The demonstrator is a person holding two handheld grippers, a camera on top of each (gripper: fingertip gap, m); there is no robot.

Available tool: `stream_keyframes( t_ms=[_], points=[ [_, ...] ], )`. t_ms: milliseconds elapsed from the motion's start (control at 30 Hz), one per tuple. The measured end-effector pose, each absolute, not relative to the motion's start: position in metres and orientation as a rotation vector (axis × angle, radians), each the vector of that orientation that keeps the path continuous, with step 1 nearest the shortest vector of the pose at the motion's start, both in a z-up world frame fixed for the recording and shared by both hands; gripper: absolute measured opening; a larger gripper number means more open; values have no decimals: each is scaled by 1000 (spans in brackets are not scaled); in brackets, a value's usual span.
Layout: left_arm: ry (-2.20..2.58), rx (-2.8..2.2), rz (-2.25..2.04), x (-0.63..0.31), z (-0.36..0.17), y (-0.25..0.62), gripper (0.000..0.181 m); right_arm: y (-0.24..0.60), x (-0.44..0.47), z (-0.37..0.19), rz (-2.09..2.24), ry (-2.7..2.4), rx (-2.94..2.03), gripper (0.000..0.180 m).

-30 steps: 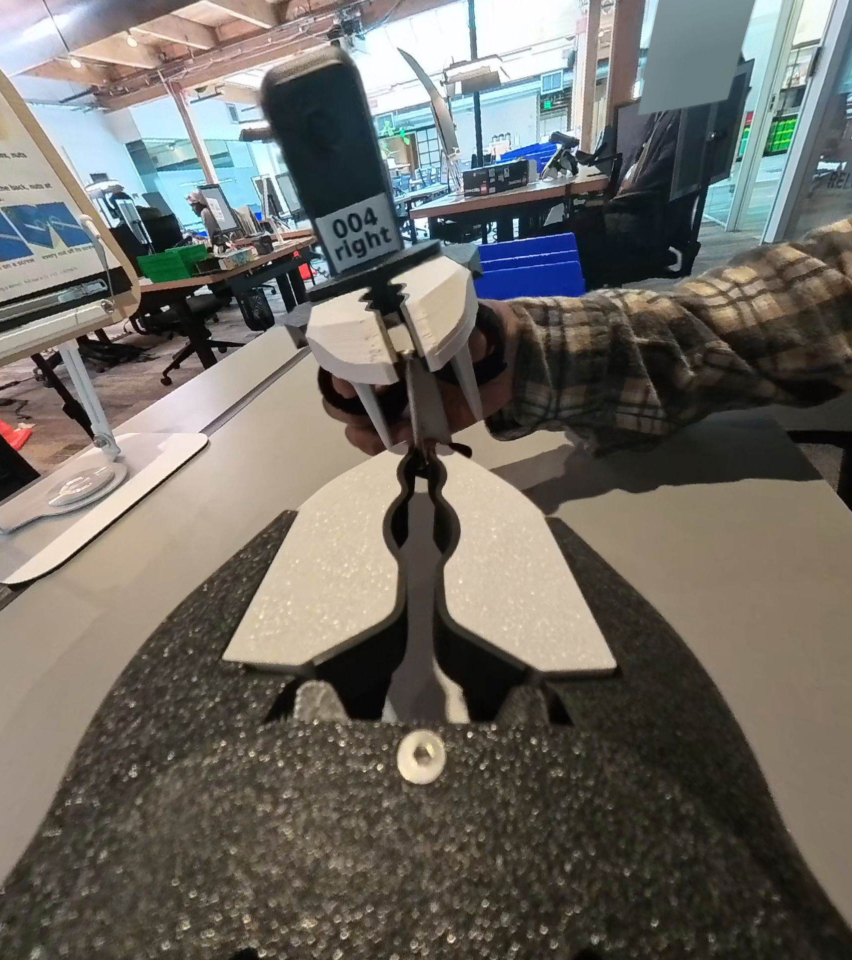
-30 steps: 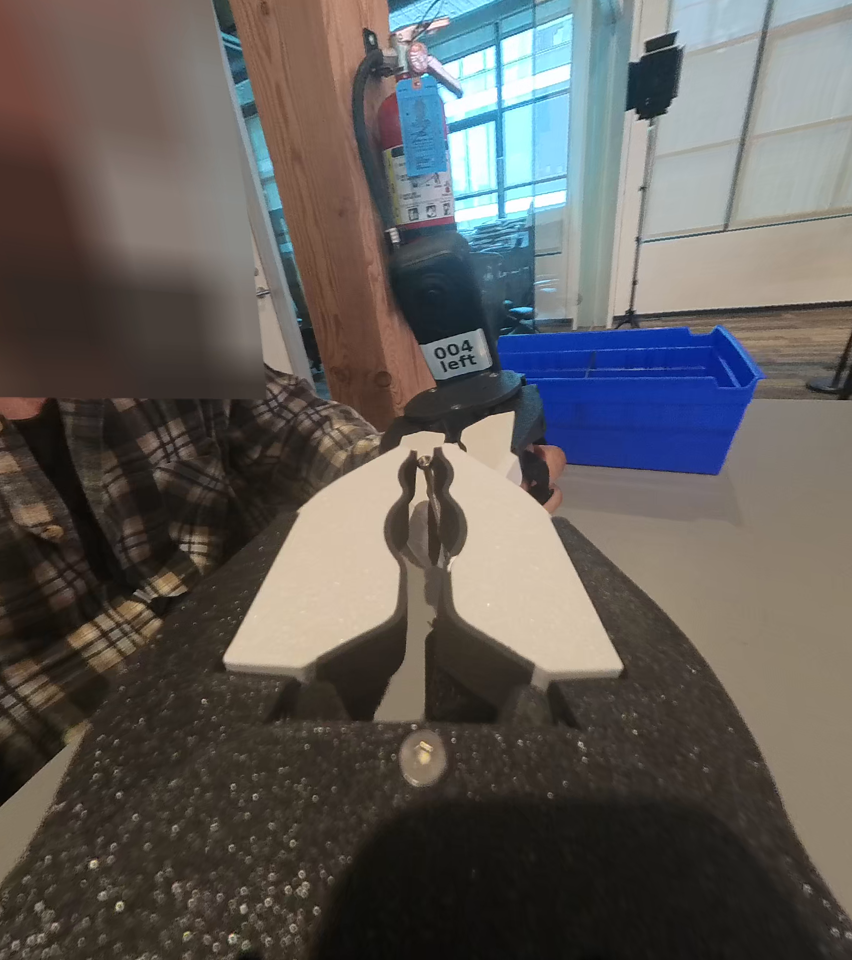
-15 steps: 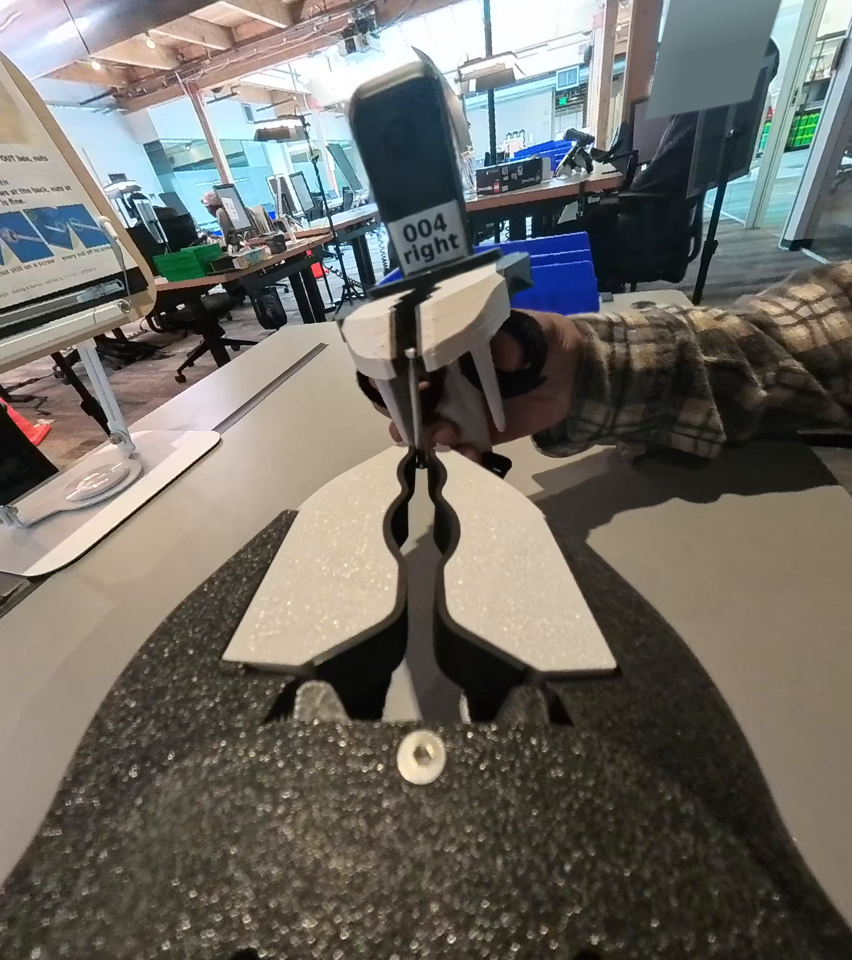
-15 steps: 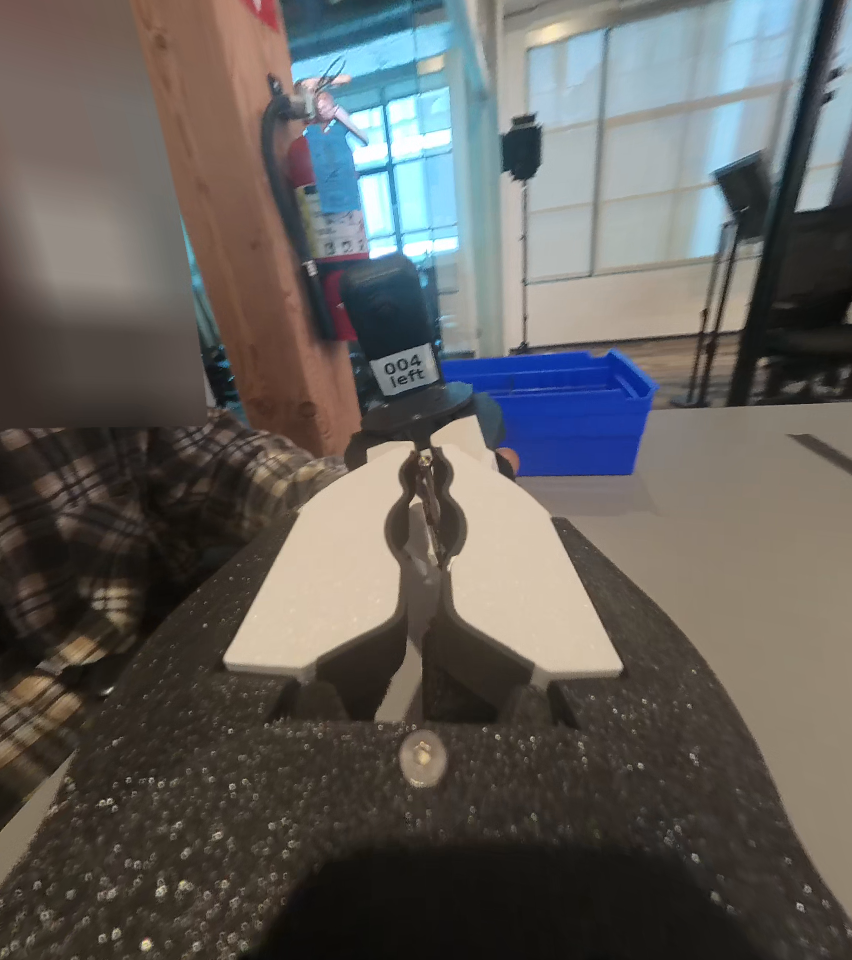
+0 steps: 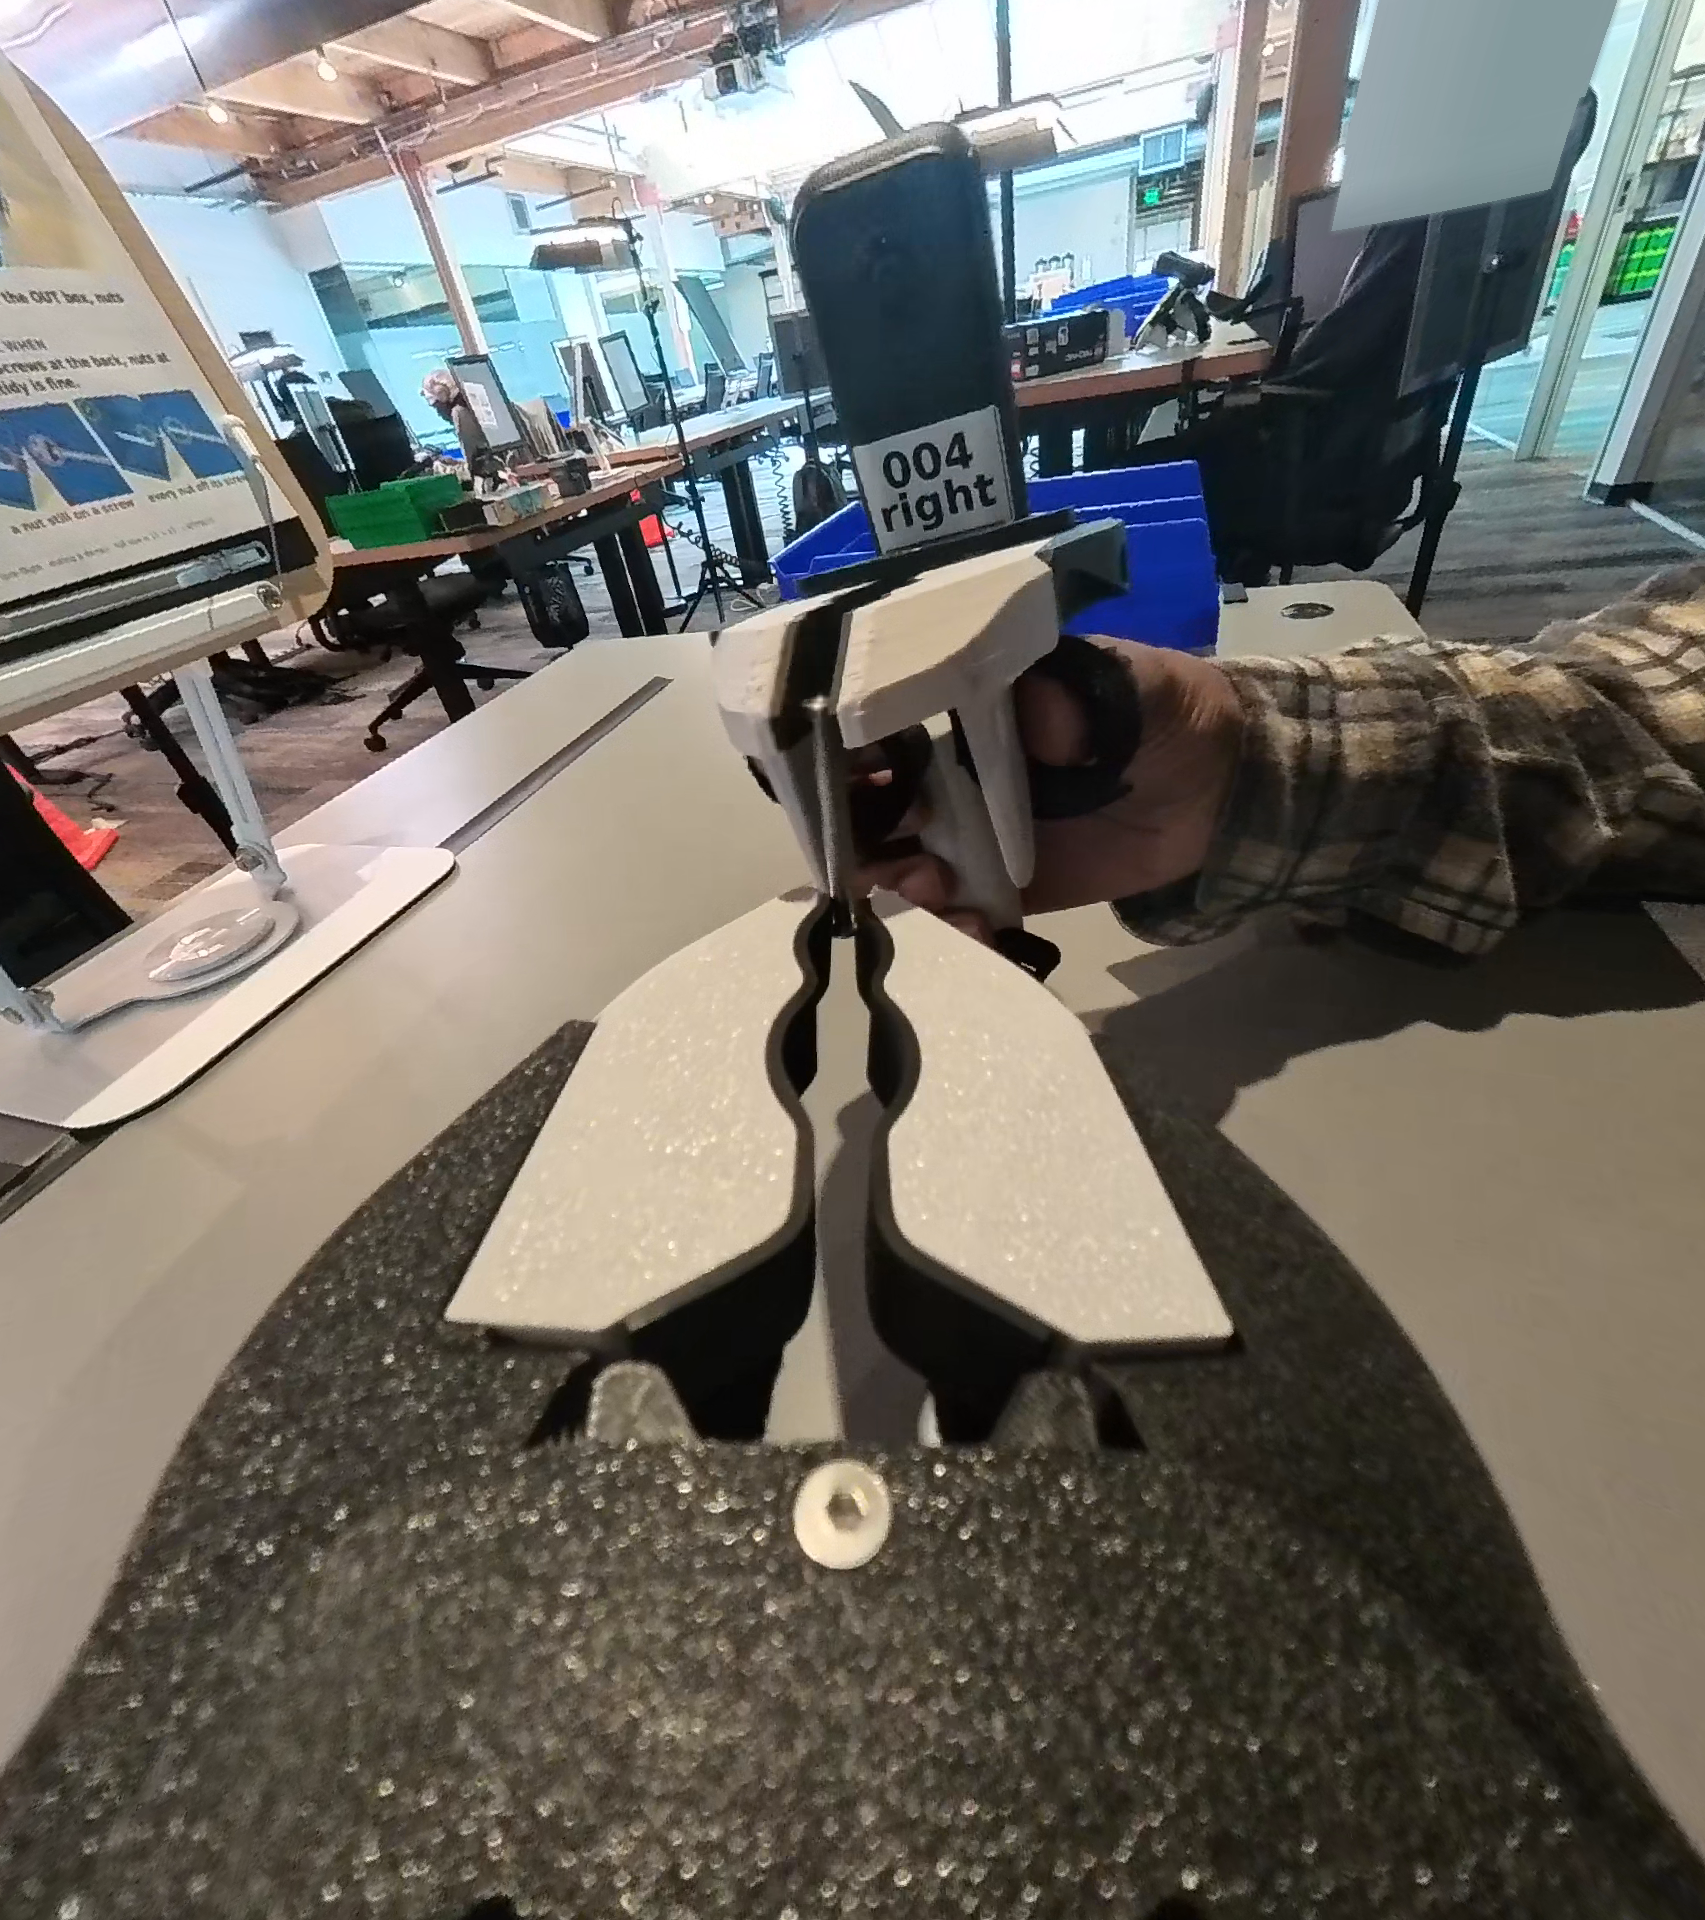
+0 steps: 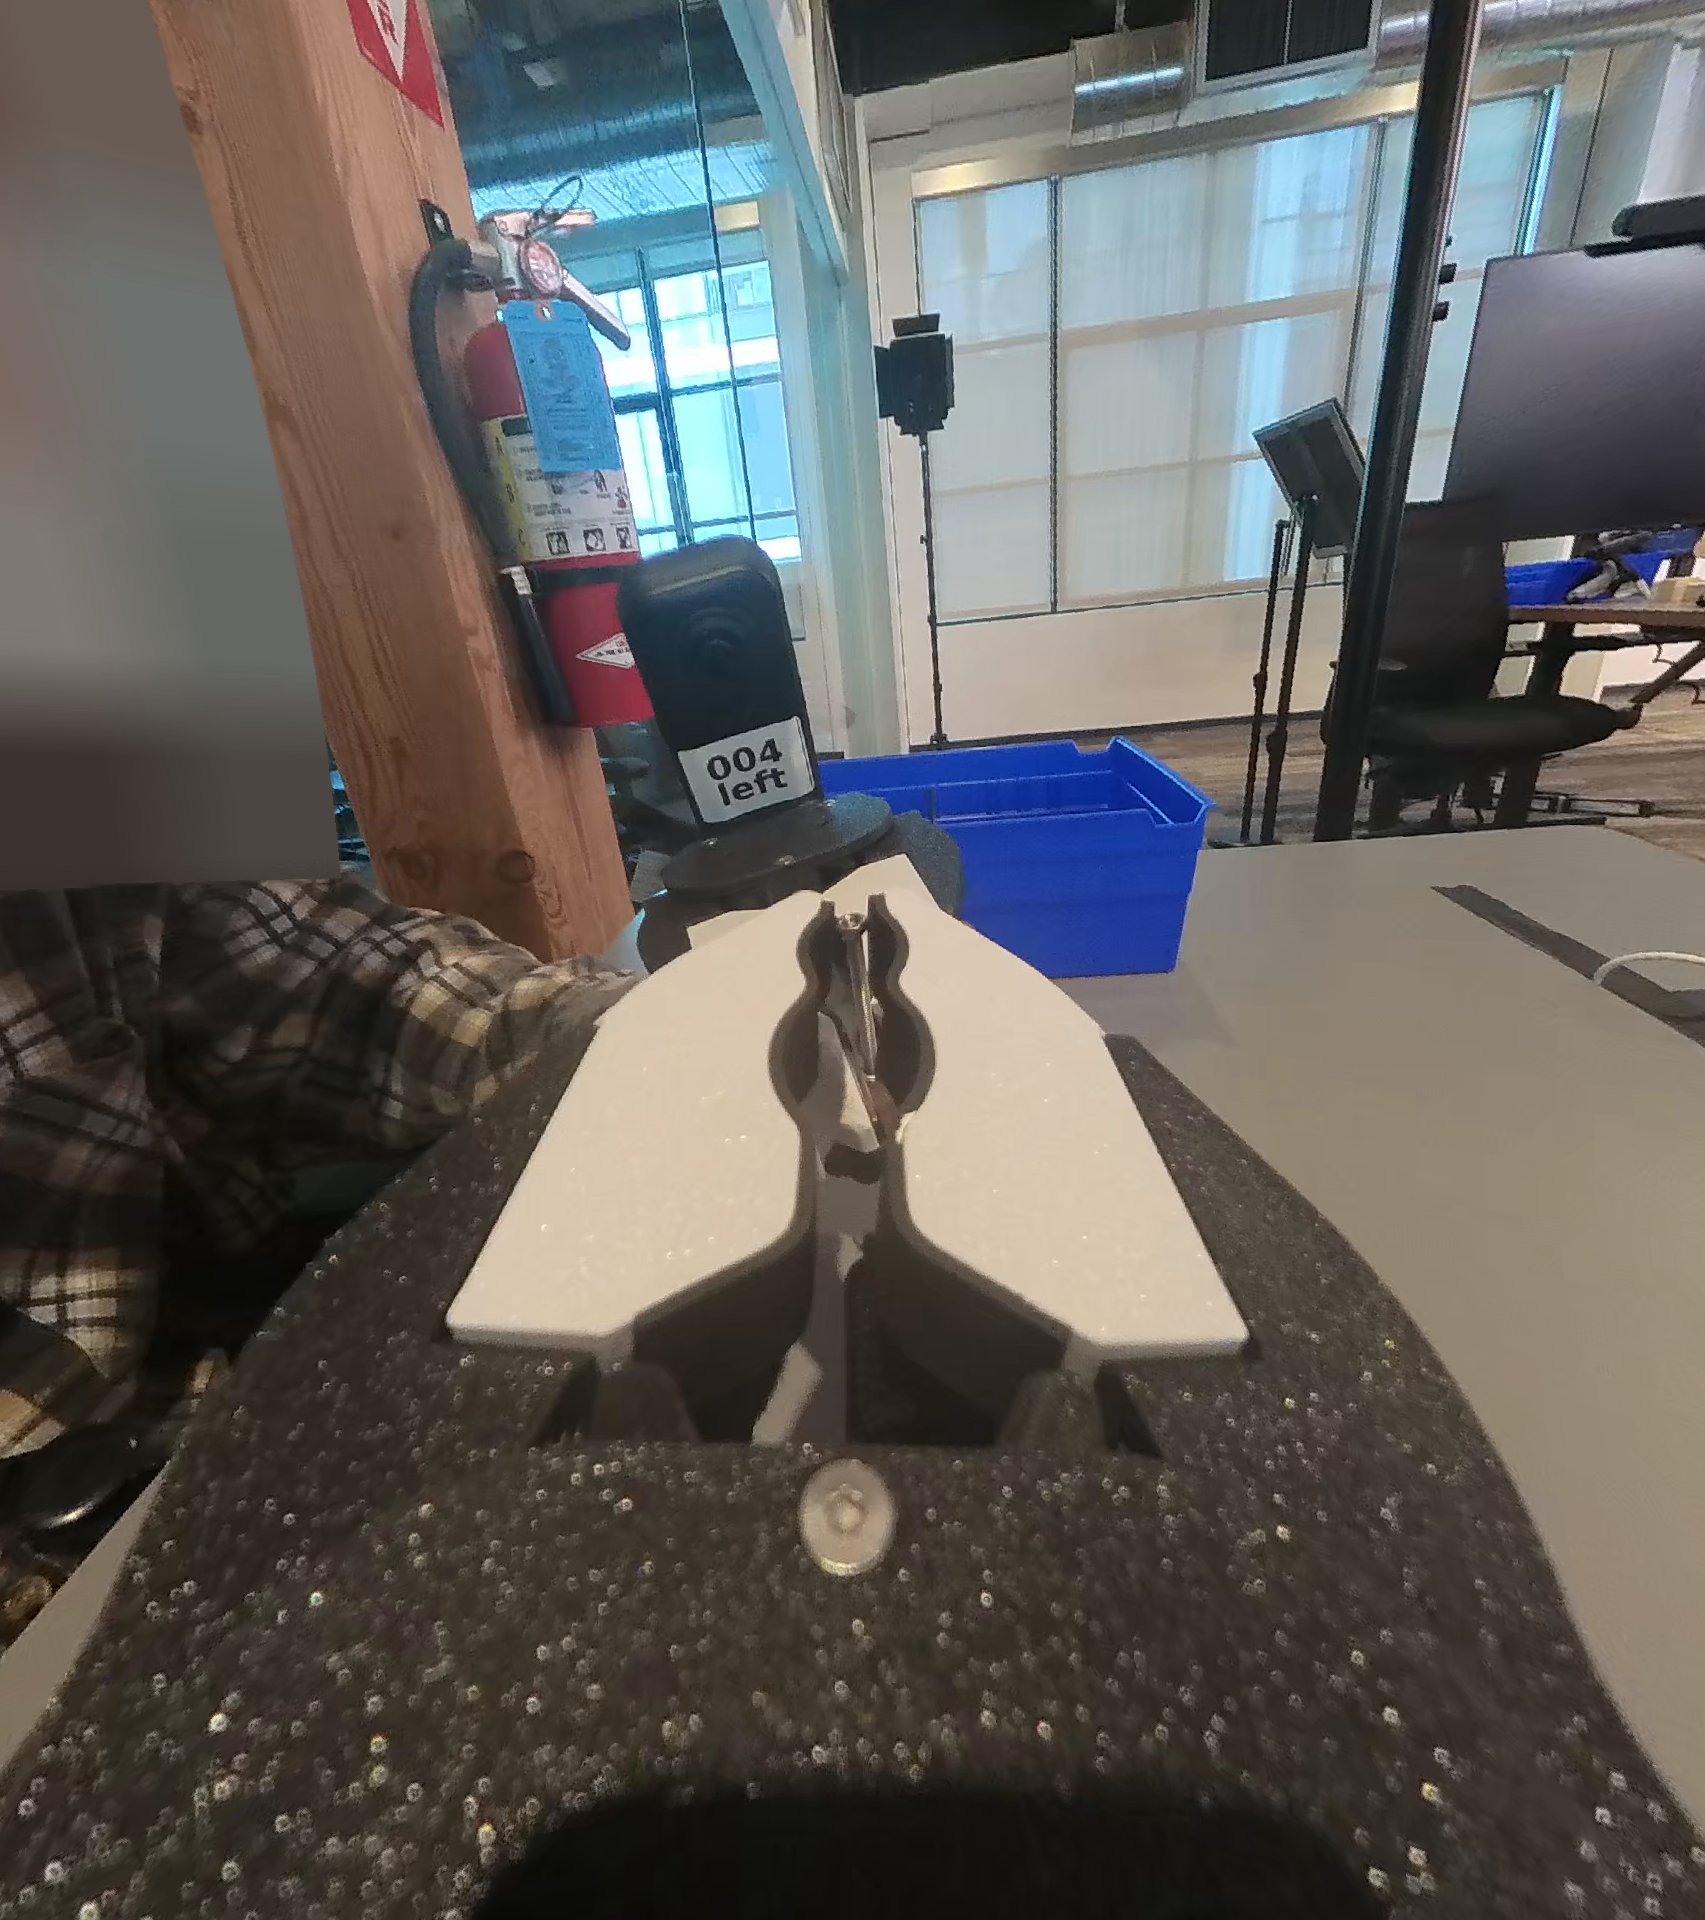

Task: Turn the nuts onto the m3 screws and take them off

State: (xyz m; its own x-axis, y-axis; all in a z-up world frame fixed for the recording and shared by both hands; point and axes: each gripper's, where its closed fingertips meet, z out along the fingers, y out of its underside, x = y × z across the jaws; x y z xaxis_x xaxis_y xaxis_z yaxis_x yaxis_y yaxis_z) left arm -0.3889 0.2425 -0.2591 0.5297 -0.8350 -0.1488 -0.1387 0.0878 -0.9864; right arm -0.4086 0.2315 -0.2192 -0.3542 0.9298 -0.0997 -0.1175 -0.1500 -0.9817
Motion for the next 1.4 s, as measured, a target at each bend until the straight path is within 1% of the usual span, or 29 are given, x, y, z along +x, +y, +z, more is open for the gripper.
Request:
stream_keyframes(
  t_ms=[267,400,700,800,1400],
  points=[
    [911,-1409,-650,-389,-259,242,3,232,-407,-216,1611,-1311,-998,11],
    [913,-1408,-657,-388,-259,242,3,235,-403,-215,1580,-1306,-1004,31],
    [918,-1410,-666,-387,-261,242,4,222,-398,-223,1482,-1331,-1019,58],
    [923,-1409,-667,-386,-262,241,4,214,-400,-223,1476,-1361,-1012,63],
    [918,-1407,-665,-387,-260,241,4,206,-399,-219,1458,-1390,-991,62]
  ],
)
